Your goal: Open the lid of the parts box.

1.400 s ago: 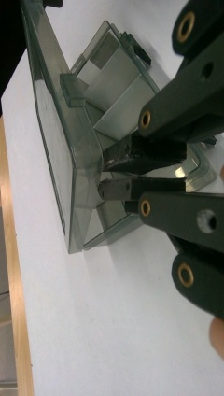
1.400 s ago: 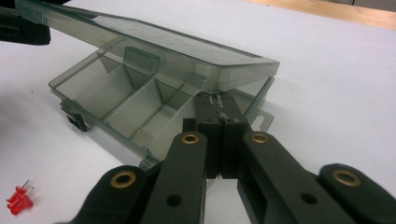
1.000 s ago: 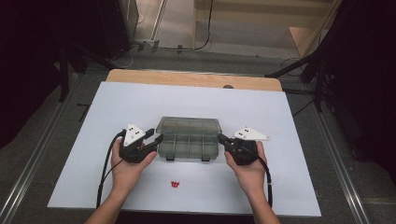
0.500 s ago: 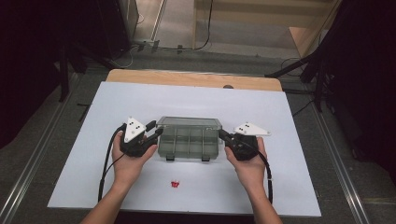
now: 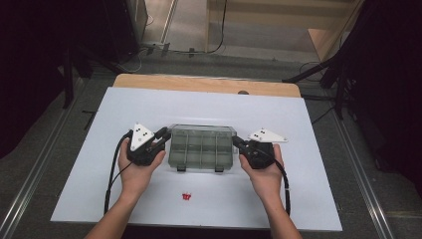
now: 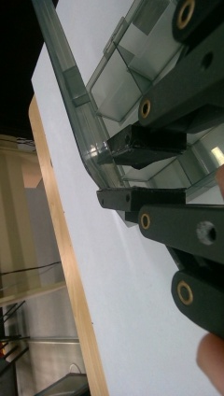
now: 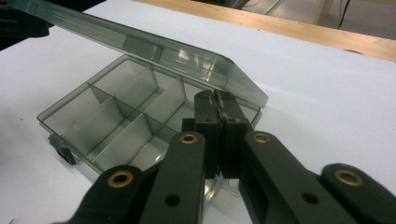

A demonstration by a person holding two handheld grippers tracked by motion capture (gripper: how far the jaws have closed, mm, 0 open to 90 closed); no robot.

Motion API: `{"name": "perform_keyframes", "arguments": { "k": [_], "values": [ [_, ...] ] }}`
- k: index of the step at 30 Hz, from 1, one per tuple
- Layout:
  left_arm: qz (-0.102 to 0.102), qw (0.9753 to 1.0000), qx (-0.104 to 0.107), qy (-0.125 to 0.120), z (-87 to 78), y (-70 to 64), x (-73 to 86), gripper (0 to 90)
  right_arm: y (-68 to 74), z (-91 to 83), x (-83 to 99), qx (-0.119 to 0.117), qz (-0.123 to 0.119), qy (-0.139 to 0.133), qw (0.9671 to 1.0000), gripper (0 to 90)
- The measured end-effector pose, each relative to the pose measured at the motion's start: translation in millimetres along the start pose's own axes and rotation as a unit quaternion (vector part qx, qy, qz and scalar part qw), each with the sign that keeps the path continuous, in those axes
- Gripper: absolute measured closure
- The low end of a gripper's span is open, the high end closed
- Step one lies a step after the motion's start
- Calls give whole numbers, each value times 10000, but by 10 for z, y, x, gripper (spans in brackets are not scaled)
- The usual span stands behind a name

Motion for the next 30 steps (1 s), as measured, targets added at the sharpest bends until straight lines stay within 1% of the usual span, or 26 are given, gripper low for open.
{"name": "perform_keyframes", "arguments": {
  "k": [7, 8, 9, 10, 12, 13, 14, 16, 19, 20, 23, 24, 25, 27, 30],
  "values": [
    [-51, 10000, -30, 9, 12, 5, 2, 767, -64, -12, 53, 78, 112, -48, 9999, 825],
    [-51, 10000, -29, 10, 14, 6, 2, 767, -104, -8, 66, 206, 129, -77, 9997, 769],
    [-57, 10000, -30, 9, 14, 6, 1, 767, -104, -8, 66, 206, 129, -77, 9997, 769],
    [-65, 10000, -33, 2, 16, 6, 0, 767, -113, -4, 63, 221, 148, -103, 9996, 735],
    [-57, 10000, -35, 13, 20, 8, 4, 767, -134, 12, 33, 276, 106, -224, 9993, 694],
    [-65, 10000, -25, 23, 23, 9, 8, 767, -140, 39, -6, 273, -25, -327, 9991, 686],
    [-76, 10000, -22, 31, 25, 10, 9, 767, -140, 39, -6, 273, -25, -327, 9991, 686],
    [-97, 9999, -25, 30, 32, 14, 9, 767, -129, 64, -28, 247, -139, -369, 9989, 710],
    [-121, 9999, -15, 23, 42, 24, -2, 767, -117, 100, -40, 251, -229, -449, 9984, 751],
    [-167, 9999, 5, 30, 45, 29, -5, 767, -103, 115, -37, 273, -215, -477, 9983, 771],
    [-303, 9995, 94, 34, 62, 46, -14, 767, -108, 124, -49, 340, -211, -529, 9978, 783],
    [-307, 9995, 102, 14, 72, 52, -20, 767, -117, 129, -61, 354, -209, -568, 9975, 789],
    [-296, 9995, 107, 20, 75, 54, -22, 768, -116, 130, -71, 374, -148, -587, 9975, 793],
    [-254, 9996, 81, 21, 85, 70, -30, 779, -120, 139, -84, 429, -142, -607, 9971, 799],
    [-241, 9997, 63, 11, 98, 80, -38, 787, -125, 149, -96, 447, -110, -598, 9971, 803]
  ]
}}
Point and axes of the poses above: each handheld gripper's, and its own axes: z roughly forward along the jaws, x roughly out of its underside, y roughly to its left, the point moved 10 cm from there along z, roughly forward along the jaws, and after that the axes turned 12 degrees about -y, right-handed, at the moved point
